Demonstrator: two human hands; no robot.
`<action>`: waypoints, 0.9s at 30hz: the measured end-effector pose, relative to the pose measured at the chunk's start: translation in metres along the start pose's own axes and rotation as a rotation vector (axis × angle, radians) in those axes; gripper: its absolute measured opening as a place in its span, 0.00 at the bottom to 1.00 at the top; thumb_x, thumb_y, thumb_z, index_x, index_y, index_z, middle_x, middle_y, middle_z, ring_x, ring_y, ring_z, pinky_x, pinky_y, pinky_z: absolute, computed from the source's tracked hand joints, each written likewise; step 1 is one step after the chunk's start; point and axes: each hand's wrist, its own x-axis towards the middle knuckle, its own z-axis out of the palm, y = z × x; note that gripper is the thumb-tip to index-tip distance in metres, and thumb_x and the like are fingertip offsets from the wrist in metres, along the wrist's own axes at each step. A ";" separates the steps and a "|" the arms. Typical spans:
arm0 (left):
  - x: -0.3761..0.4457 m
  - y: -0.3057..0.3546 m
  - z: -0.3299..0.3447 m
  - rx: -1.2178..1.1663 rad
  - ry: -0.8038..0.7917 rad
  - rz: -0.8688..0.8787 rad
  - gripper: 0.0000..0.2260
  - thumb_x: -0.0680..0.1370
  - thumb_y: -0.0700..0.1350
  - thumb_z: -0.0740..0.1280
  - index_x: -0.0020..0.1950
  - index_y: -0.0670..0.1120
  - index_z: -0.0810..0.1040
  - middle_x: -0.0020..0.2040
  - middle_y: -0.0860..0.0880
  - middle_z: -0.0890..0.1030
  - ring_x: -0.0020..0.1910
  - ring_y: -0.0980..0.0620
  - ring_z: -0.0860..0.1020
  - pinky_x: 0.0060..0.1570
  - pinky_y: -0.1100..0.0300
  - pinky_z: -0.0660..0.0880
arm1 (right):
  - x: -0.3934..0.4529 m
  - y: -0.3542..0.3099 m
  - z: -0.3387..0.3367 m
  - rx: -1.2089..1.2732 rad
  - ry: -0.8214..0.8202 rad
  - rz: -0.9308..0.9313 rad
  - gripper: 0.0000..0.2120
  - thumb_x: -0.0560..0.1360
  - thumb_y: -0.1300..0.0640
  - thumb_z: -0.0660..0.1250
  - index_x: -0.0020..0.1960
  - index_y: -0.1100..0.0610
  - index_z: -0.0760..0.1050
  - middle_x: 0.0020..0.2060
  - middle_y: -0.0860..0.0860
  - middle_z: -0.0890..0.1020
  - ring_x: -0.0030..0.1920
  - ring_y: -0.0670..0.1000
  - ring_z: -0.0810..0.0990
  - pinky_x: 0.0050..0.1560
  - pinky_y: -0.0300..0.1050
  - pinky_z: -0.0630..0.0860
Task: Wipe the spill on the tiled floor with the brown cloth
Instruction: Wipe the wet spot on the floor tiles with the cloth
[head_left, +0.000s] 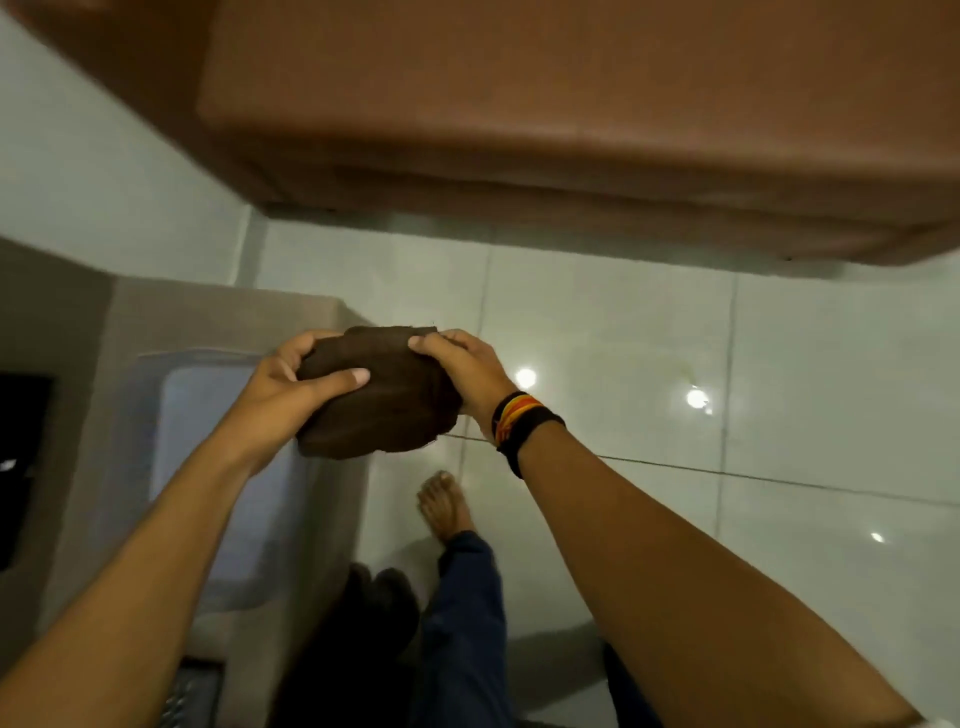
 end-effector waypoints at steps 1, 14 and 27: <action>0.006 0.004 0.032 0.005 -0.047 0.000 0.17 0.76 0.40 0.77 0.62 0.52 0.83 0.50 0.53 0.89 0.46 0.60 0.87 0.40 0.68 0.82 | -0.011 0.005 -0.033 0.022 0.005 0.031 0.17 0.74 0.44 0.75 0.56 0.55 0.83 0.53 0.52 0.88 0.52 0.53 0.86 0.54 0.52 0.85; 0.069 -0.083 0.377 0.318 -0.607 -0.101 0.25 0.76 0.40 0.77 0.72 0.49 0.78 0.64 0.48 0.82 0.64 0.47 0.81 0.58 0.61 0.80 | -0.053 0.193 -0.320 0.141 0.503 0.244 0.29 0.73 0.66 0.77 0.71 0.63 0.72 0.64 0.60 0.82 0.62 0.61 0.81 0.61 0.55 0.80; 0.201 -0.243 0.559 0.498 -0.601 0.003 0.30 0.79 0.37 0.73 0.80 0.50 0.70 0.73 0.46 0.76 0.71 0.46 0.76 0.48 0.71 0.78 | 0.066 0.368 -0.469 -0.053 0.868 0.081 0.32 0.74 0.60 0.77 0.75 0.55 0.69 0.67 0.57 0.80 0.66 0.58 0.79 0.67 0.53 0.79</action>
